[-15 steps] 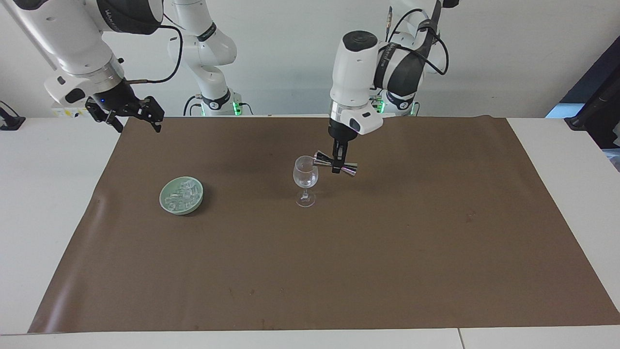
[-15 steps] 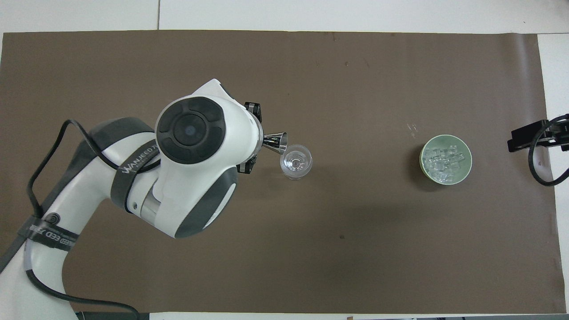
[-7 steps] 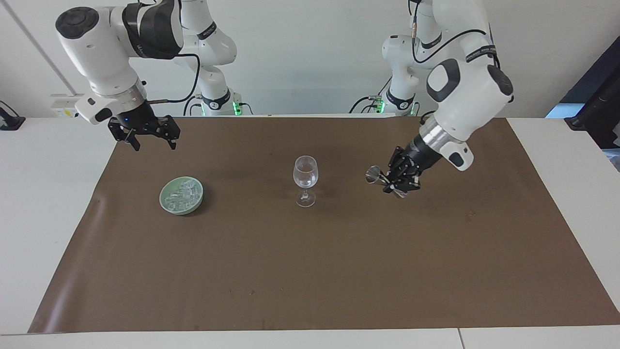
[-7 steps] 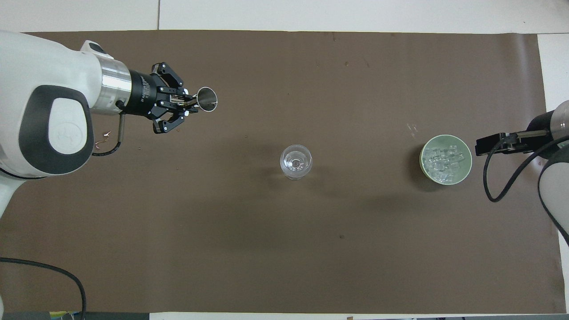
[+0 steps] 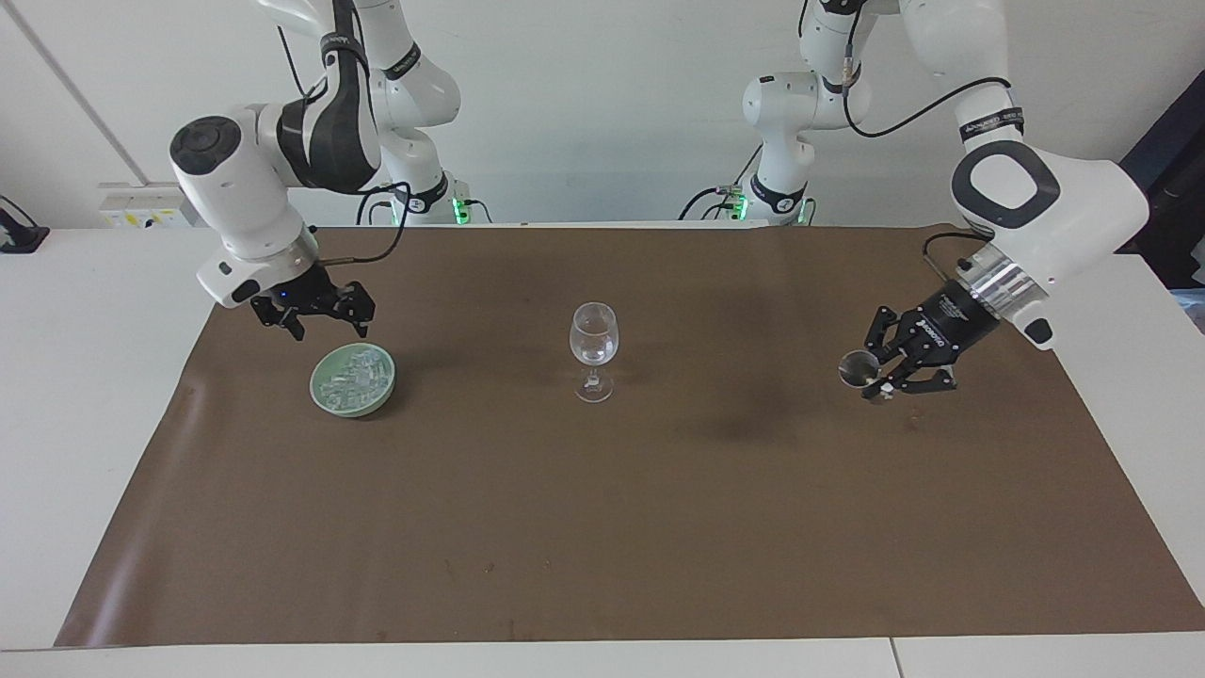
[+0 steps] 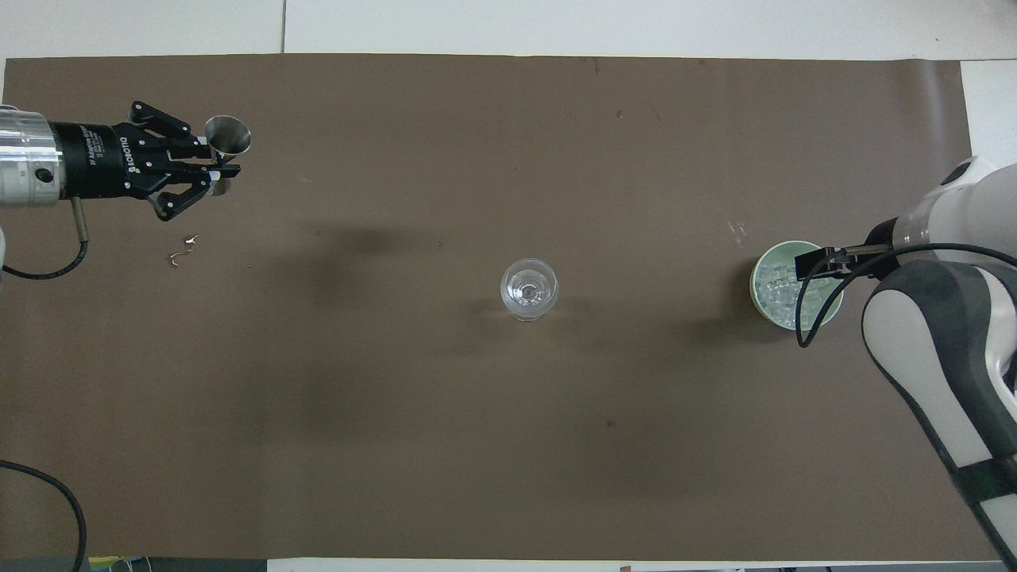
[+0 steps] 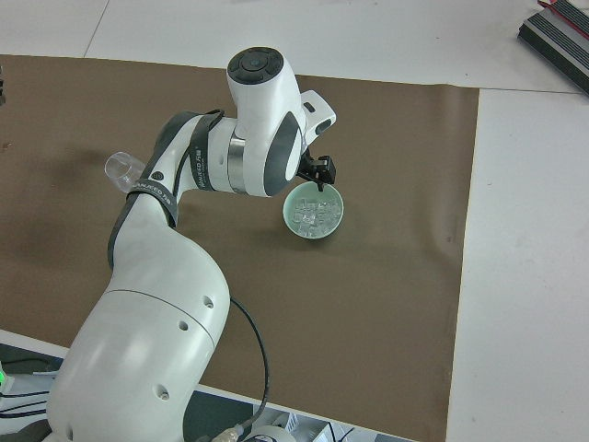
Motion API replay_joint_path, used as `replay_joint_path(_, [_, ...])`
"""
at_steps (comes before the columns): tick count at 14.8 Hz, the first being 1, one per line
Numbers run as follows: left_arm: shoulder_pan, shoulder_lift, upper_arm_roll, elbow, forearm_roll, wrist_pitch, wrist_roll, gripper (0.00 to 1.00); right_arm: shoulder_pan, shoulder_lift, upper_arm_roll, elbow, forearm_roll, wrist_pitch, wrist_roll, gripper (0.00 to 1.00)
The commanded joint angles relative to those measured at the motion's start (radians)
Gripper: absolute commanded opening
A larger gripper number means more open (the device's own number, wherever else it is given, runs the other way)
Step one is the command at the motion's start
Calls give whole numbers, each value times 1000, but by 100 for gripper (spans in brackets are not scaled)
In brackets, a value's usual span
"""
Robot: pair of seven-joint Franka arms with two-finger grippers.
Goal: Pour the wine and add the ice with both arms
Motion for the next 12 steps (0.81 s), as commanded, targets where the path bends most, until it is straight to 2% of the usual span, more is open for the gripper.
replay_joint_path(1, [96, 19, -12, -27, -126, -56, 115, 0, -7, -9, 1, -83, 16, 93, -34, 91])
replay_joint_path(3, [143, 26, -12, -47, -191, -74, 178, 0, -13, 13, 1, -100, 16, 118, -52, 89])
replay_joint_path(7, [244, 103, -12, -58, -303, -125, 283, 0, -13, 31, 1, -131, 16, 181, -60, 79])
replay_joint_path(10, [341, 131, -12, -98, -404, -161, 376, 0, -17, 57, 1, -145, 16, 221, -85, 78])
replay_joint_path(12, [375, 135, -14, -138, -426, -185, 437, 0, -19, 80, 1, -143, 16, 245, -88, 78])
